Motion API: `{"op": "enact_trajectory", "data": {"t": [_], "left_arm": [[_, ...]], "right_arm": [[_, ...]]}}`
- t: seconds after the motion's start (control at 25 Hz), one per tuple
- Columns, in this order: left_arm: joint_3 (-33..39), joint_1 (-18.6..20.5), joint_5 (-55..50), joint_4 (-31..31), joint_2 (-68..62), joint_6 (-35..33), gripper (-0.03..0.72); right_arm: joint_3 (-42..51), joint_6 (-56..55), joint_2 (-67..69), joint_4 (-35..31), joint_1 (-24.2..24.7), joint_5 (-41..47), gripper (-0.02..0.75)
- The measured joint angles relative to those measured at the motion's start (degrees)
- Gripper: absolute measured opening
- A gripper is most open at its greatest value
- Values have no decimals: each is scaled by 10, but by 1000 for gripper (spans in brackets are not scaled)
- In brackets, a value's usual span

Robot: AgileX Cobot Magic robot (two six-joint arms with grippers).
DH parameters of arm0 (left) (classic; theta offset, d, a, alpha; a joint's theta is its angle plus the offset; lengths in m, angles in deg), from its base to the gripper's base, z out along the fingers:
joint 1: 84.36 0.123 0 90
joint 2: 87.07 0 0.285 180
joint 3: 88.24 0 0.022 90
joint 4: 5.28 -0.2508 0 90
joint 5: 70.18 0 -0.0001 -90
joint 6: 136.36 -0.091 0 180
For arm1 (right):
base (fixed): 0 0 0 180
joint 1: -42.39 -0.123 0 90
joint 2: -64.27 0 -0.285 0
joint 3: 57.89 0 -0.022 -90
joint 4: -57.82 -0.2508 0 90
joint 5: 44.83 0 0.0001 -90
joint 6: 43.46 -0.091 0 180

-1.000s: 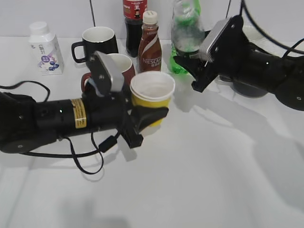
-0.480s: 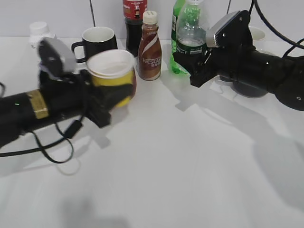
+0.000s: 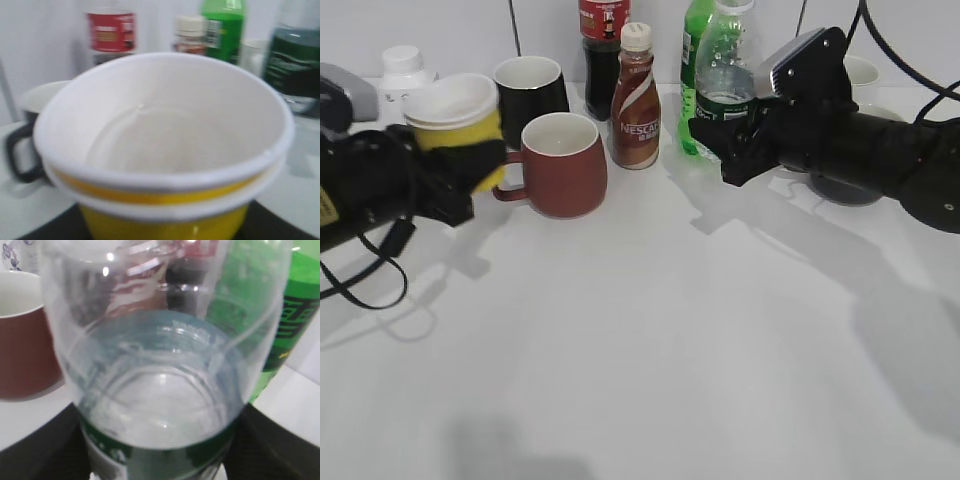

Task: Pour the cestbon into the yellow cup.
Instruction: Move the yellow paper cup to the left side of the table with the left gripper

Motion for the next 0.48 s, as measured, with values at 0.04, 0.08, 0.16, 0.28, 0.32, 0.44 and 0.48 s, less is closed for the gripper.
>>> {"op": "enact_trajectory", "data": {"t": [0.04,0.08,0.16,0.28,0.32,0.44,0.48], "left_arm": [[0,6,0,10,0,0,331],[0,11,-1,22,0,0,331],[0,23,-6,38,0,0,331],[0,36,-14,46,0,0,331],[0,39,-15,47,0,0,331],[0,44,-16,48,0,0,331],[0,44,-16,53,0,0,331]], "right_arm": [[0,-1,0,0,0,3,483],[0,-3,0,0,0,9,483],[0,-4,0,0,0,21,483],[0,-5,0,-2,0,26,483],[0,-5,0,-5,0,26,483],[0,-7,0,-16,0,28,483],[0,-7,1,-22,0,28,483]]}}
